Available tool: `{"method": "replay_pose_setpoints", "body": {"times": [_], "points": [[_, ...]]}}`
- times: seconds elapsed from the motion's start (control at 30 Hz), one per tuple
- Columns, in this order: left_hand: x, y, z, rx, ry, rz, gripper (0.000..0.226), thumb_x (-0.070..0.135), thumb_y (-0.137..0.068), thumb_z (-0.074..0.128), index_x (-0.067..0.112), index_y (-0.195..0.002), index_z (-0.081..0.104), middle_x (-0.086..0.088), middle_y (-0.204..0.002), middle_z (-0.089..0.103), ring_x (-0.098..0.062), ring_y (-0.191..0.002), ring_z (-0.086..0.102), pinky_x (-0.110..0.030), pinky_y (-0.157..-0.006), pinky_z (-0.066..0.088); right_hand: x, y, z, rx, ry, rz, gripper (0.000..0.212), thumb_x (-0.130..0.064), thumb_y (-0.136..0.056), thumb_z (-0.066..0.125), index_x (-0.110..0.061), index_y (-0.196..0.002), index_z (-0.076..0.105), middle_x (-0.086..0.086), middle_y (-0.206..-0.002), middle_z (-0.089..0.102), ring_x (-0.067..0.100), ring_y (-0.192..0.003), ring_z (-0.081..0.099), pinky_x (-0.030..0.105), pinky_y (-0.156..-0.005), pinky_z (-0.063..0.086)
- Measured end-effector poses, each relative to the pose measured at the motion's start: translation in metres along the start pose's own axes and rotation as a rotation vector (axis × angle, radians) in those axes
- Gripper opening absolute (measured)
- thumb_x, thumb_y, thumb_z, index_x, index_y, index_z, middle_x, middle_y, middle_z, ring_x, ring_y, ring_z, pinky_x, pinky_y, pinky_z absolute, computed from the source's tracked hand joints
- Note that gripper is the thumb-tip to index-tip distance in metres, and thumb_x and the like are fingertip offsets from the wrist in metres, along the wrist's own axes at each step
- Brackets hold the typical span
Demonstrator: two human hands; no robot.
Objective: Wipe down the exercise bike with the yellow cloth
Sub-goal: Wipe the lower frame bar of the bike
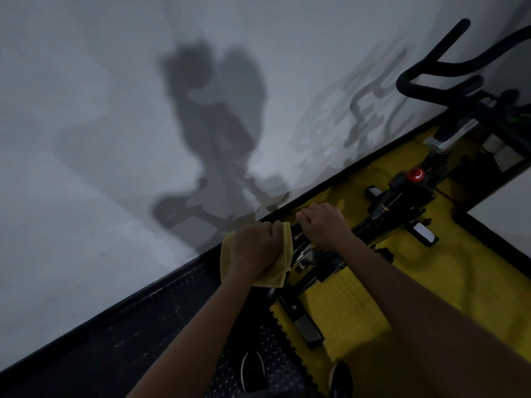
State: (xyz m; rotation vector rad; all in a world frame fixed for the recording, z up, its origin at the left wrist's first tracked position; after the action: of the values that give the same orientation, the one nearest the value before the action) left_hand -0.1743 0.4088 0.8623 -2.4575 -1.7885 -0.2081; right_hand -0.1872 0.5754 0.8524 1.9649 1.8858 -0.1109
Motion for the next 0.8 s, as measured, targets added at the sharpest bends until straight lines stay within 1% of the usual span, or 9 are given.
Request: {"method": "replay_pose_setpoints", "body": {"times": [0.07,0.13,0.3,0.4,0.47,0.57,0.63,0.7,0.8], "points": [[-0.009,0.024,-0.001,0.081,0.080,0.061,0.041,0.045,-0.103,0.033,0.020,-0.118,0.061,0.001,-0.111,0.066,-0.021,-0.099,0.062,-0.036,-0.082,0.046,0.000,0.002,0.002,0.025,-0.007,-0.012,0.042,-0.040,-0.109,0.027,-0.019,-0.118,0.062,0.005,-0.120,0.058,0.026,-0.122,0.047,0.041,-0.105,0.031],[-0.034,0.044,0.002,0.106,0.217,-0.005,0.050,0.057,-0.098,0.036,0.026,-0.132,0.055,0.006,-0.126,0.060,-0.017,-0.112,0.056,-0.036,-0.096,0.044,-0.001,0.002,0.003,0.036,-0.009,-0.025,0.041,-0.040,-0.109,0.028,-0.019,-0.116,0.062,0.004,-0.116,0.057,0.025,-0.120,0.046,0.040,-0.105,0.030],[-0.074,0.011,0.012,-0.107,0.275,-0.356,0.055,0.055,-0.101,0.030,0.015,-0.100,0.068,-0.008,-0.101,0.069,-0.021,-0.078,0.058,-0.029,-0.068,0.038,-0.005,-0.001,0.007,0.039,0.019,-0.007,0.044,-0.041,-0.108,0.024,-0.020,-0.119,0.062,0.004,-0.119,0.056,0.027,-0.122,0.043,0.042,-0.105,0.030],[-0.046,-0.026,0.025,-0.268,0.146,-0.353,0.056,0.047,-0.095,0.027,0.011,-0.101,0.068,-0.008,-0.106,0.070,-0.028,-0.090,0.063,-0.030,-0.071,0.036,-0.007,-0.003,0.006,0.035,0.026,0.028,0.046,-0.042,-0.108,0.024,-0.019,-0.117,0.062,0.006,-0.119,0.057,0.029,-0.121,0.044,0.043,-0.105,0.031],[-0.022,-0.035,0.024,-0.246,0.088,-0.292,0.055,0.044,-0.099,0.025,0.010,-0.095,0.068,-0.008,-0.101,0.070,-0.027,-0.083,0.061,-0.031,-0.066,0.035,-0.007,-0.005,0.003,-0.001,0.027,0.047,0.046,-0.041,-0.107,0.023,-0.017,-0.117,0.062,0.009,-0.120,0.057,0.030,-0.121,0.045,0.044,-0.104,0.032],[0.005,-0.009,0.002,-0.054,-0.111,-0.034,0.036,0.034,-0.104,0.032,0.016,-0.090,0.060,-0.005,-0.084,0.068,-0.023,-0.066,0.058,-0.030,-0.055,0.040,-0.007,-0.007,0.002,-0.021,0.032,0.051,0.045,-0.040,-0.107,0.024,-0.017,-0.115,0.062,0.010,-0.120,0.057,0.031,-0.120,0.045,0.044,-0.104,0.033],[-0.003,0.022,-0.002,0.096,0.039,0.054,0.030,0.041,-0.103,0.039,0.022,-0.105,0.062,0.002,-0.096,0.068,-0.019,-0.082,0.061,-0.033,-0.075,0.046,-0.006,-0.006,0.002,-0.018,0.040,0.038,0.046,-0.041,-0.107,0.024,-0.017,-0.110,0.062,0.008,-0.115,0.057,0.029,-0.118,0.045,0.044,-0.103,0.033],[-0.028,0.042,0.000,0.146,0.215,0.003,0.039,0.051,-0.100,0.043,0.025,-0.123,0.060,0.006,-0.116,0.065,-0.016,-0.103,0.058,-0.034,-0.093,0.041,-0.006,-0.005,0.004,-0.016,0.054,0.024,0.046,-0.041,-0.108,0.023,-0.018,-0.108,0.062,0.007,-0.111,0.056,0.029,-0.116,0.046,0.043,-0.101,0.032],[-0.062,0.036,0.007,0.060,0.287,-0.187,0.047,0.054,-0.102,0.033,0.022,-0.118,0.063,0.002,-0.112,0.065,-0.018,-0.095,0.059,-0.033,-0.079,0.046,-0.009,-0.006,0.004,-0.012,0.078,0.008,0.045,-0.040,-0.108,0.023,-0.018,-0.110,0.062,0.008,-0.114,0.057,0.030,-0.116,0.045,0.043,-0.102,0.033]]}}
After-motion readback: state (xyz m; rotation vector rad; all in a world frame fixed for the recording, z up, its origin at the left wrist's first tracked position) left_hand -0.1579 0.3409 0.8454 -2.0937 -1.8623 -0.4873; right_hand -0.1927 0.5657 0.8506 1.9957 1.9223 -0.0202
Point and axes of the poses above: each hand's wrist, its own y-axis away from the middle knuckle, its own z-axis out of the palm, x = y × z, the point moved 5 cm from there along -y, towards the middle knuckle
